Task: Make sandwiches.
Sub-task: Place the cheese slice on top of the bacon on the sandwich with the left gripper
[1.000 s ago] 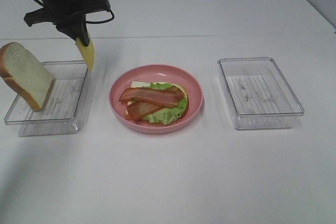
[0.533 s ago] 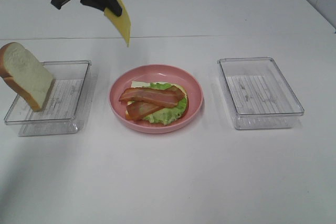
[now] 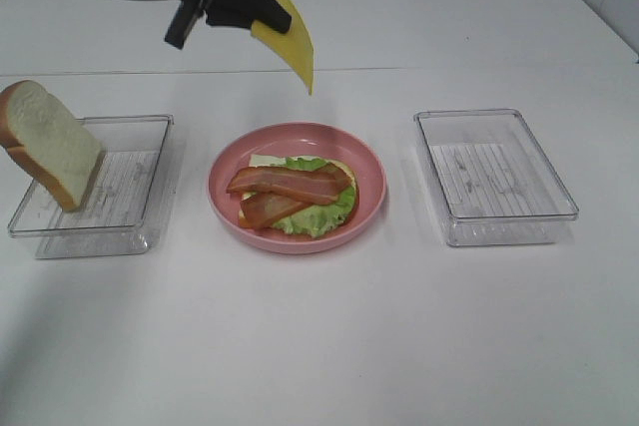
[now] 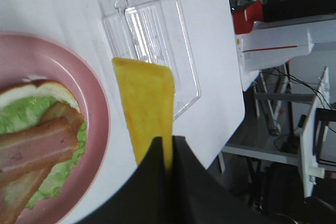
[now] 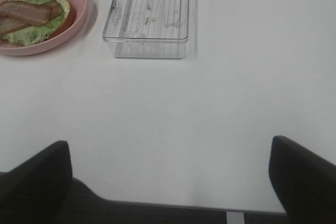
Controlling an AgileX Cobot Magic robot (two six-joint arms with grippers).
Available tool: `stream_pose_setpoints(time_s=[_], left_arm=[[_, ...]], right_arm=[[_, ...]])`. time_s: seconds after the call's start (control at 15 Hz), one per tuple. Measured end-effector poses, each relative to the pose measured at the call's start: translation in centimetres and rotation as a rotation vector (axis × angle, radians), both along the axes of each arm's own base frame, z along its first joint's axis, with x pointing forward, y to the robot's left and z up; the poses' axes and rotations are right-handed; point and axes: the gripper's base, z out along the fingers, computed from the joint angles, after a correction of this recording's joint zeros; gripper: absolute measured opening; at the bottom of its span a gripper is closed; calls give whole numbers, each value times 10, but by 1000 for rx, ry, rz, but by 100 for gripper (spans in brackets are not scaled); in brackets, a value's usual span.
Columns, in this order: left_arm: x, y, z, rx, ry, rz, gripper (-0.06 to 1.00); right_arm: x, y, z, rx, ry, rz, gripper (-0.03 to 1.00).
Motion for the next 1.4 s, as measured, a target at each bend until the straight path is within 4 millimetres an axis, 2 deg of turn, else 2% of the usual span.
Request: stream_pose_setpoints(time_s=[0.27, 0.47, 0.67, 1.0, 1.13, 1.4], left_arm=[[-15, -4, -65, -118, 105, -42, 0], [-29, -1, -108, -104, 109, -102, 0], [-28, -2, -118, -125, 68, -120, 0], [-24, -5, -137, -184, 109, -73, 0], [-22, -5, -137, -188, 103, -53, 0], [-20, -2, -144, -102, 78, -34, 0]], right_arm=[[0, 0, 0, 0, 0, 0, 98], [0, 0, 0, 0, 0, 0, 98], [0, 0, 0, 0, 0, 0, 98], [0, 0, 0, 0, 0, 0, 98], [0, 0, 0, 0, 0, 0, 98], [0, 0, 0, 0, 0, 0, 98]])
